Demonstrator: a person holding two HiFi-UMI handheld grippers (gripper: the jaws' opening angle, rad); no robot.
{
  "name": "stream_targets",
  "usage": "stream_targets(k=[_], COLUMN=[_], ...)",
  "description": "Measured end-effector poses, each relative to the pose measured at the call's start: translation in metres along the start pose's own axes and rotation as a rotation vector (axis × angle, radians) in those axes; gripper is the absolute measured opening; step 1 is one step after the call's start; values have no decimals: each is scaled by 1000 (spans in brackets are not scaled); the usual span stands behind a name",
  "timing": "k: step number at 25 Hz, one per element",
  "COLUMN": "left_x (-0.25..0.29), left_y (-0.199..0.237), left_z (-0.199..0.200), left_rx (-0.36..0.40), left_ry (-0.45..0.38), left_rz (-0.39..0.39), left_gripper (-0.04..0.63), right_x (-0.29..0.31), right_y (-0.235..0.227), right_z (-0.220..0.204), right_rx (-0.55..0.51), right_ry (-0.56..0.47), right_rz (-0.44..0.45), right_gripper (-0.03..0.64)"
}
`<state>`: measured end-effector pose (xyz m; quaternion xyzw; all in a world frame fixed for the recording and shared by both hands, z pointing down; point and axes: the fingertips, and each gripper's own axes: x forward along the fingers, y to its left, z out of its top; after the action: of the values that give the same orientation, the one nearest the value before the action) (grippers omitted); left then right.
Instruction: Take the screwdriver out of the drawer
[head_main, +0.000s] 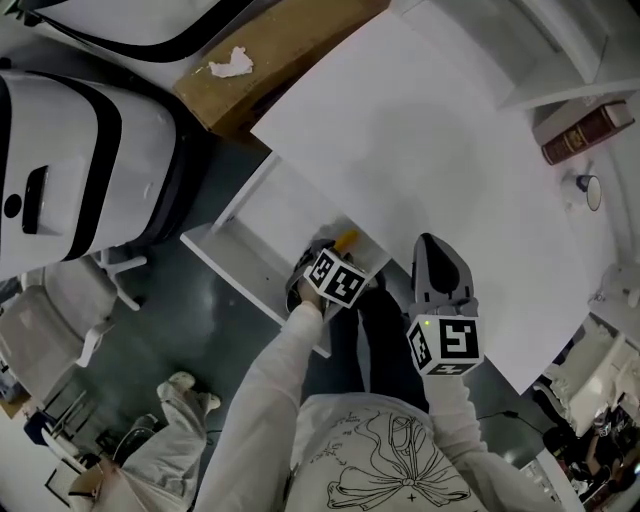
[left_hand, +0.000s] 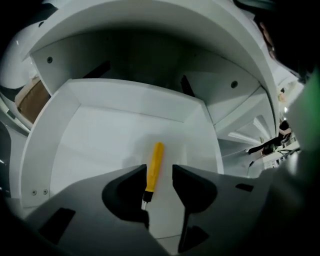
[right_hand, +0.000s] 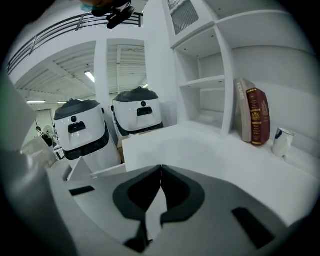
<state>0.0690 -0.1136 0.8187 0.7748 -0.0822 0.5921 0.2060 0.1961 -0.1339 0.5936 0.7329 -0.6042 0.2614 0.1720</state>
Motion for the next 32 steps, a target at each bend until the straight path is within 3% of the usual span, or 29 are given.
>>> stream_targets(k=[11,16,21,29,32], left_x=[28,36,38,32,21], left_y=[7,10,12,15,17], left_z=[-8,-13,-12,-11,-8], left_rx=[22,37,44,-80,-94], left_ry=[61,89,92,43,20], left_rz=[8,35,50,34,46], left_gripper=[155,94,75,67,67], right_x=[7,10,11,9,6], right_y=[-9,-11,-16,-15,-12], right_z=[-13,-17,-18,-18,-13], right_rx=[14,15,21,18,15], right_ry=[28,40,45,45,34], right_rz=[-20,-19,-20,-7,2], right_gripper=[3,3,3,3,3])
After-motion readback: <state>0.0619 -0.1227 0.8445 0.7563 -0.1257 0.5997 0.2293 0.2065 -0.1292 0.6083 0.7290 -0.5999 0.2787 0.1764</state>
